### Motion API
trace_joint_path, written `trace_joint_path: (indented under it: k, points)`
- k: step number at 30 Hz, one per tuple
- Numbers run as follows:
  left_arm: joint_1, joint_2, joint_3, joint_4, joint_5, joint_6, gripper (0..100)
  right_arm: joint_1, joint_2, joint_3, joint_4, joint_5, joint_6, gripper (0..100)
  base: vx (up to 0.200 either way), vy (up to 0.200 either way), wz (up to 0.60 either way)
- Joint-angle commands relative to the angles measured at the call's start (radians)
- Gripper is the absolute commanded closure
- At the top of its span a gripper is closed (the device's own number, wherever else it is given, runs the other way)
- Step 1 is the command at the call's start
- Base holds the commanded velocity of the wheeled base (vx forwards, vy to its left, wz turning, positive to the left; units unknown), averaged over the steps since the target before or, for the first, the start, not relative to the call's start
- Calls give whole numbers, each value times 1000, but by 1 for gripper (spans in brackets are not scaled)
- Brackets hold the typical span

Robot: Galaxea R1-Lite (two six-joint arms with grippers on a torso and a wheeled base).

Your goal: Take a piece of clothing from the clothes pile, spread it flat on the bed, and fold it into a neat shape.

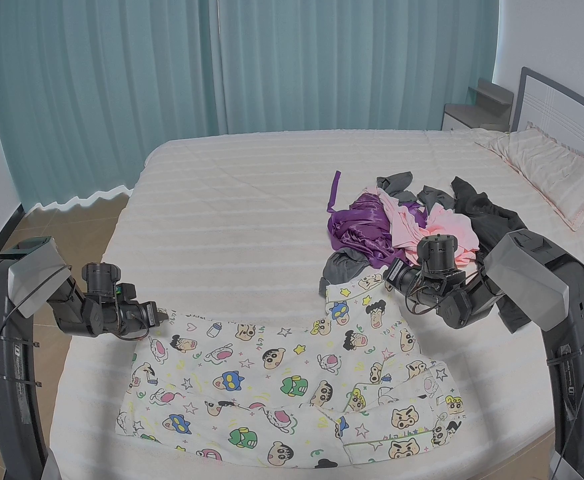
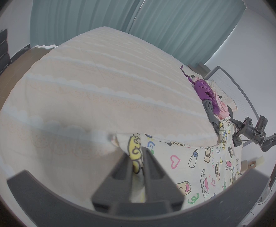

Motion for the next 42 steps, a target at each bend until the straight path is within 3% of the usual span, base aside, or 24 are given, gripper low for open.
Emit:
trace_joint_path:
  k: [1, 11, 18, 32, 42]
  points:
    - [2, 2, -2, 5, 0, -1, 100, -3, 0, 0, 0, 1, 0, 100, 0, 0, 0]
    - [5, 5, -10, -63, 3, -15, 100, -17, -18, 0, -3, 1, 5, 100, 0, 0, 0]
    - [5, 7, -8, -127, 11, -90, 100, -17, -21, 2, -29, 1, 5, 100, 0, 0, 0]
    - [6, 4, 12, -135, 14, -99, 100, -20, -56, 37, -34, 4, 3, 100, 0, 0, 0]
    - [37, -115, 171, -152, 3, -75, 100, -12, -213, 249, -83, 102, -3, 100, 0, 0, 0]
